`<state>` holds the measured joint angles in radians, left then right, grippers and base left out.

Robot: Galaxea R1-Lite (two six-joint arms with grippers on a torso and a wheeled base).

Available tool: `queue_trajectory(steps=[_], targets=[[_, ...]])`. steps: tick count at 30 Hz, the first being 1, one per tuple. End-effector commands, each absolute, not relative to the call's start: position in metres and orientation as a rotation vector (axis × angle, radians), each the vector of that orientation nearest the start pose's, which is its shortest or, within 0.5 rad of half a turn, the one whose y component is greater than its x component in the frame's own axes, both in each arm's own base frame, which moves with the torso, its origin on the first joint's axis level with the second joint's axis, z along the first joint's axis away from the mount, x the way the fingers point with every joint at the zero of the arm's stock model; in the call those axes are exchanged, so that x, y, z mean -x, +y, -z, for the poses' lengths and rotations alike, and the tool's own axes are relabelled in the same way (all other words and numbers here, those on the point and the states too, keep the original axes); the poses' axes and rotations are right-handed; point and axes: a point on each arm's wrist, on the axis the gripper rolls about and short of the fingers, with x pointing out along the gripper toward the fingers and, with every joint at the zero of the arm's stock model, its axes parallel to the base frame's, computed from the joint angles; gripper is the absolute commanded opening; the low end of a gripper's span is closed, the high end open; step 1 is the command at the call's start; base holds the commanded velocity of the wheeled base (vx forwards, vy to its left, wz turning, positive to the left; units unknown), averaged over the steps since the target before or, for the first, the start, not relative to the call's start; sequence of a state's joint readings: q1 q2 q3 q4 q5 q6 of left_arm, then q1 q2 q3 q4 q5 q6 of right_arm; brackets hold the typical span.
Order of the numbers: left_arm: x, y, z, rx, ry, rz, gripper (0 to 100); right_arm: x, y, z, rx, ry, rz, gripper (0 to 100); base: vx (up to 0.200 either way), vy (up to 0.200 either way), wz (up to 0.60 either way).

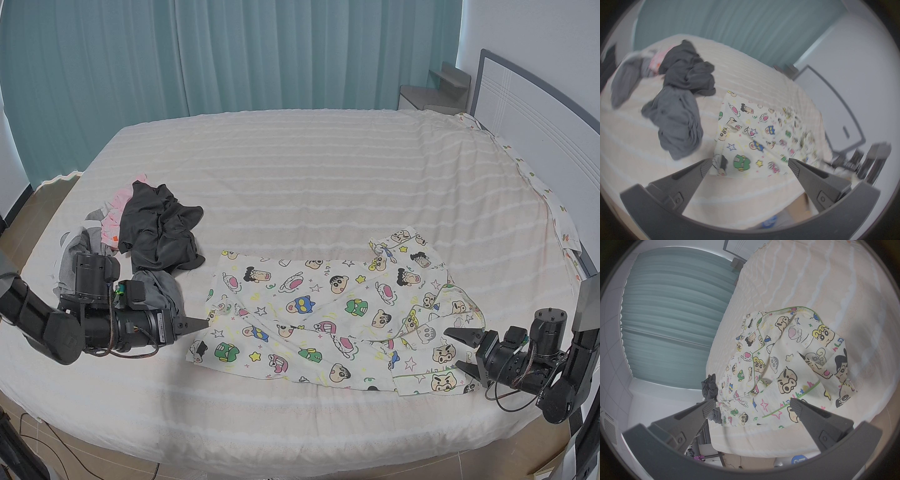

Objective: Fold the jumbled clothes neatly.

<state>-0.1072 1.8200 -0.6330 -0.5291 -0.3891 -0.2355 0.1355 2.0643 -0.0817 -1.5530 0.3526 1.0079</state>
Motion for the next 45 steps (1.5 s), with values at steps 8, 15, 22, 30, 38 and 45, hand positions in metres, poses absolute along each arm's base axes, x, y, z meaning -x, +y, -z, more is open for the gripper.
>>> queue_trajectory(steps=[8,15,22,30,38,45], targets=[[-0.352,-0.038,-0.045,-0.007,0.836,0.534,100,-0.220,0.028,-0.049,-1.055,0.597,-0.276,100,0.000,0.000,0.00],[-0.368,-0.049,-0.035,-0.019,0.828,0.560,100,-0.217,0.029,-0.049,-1.052,0.606,-0.278,100,0.000,0.000,0.00],[-0.381,-0.064,-0.027,-0.036,0.819,0.580,100,-0.216,0.030,-0.049,-1.051,0.609,-0.284,100,0.000,0.000,0.00],[-0.391,-0.068,-0.021,-0.079,0.788,0.529,100,-0.216,0.030,-0.049,-1.053,0.613,-0.286,100,0.000,0.000,0.00],[-0.395,-0.069,-0.020,-0.085,0.754,0.513,100,-0.213,0.033,-0.048,-1.050,0.627,-0.293,100,0.000,0.000,0.00],[-0.402,-0.074,-0.005,-0.093,0.739,0.513,100,-0.213,0.033,-0.048,-1.050,0.629,-0.294,100,0.000,0.000,0.00]])
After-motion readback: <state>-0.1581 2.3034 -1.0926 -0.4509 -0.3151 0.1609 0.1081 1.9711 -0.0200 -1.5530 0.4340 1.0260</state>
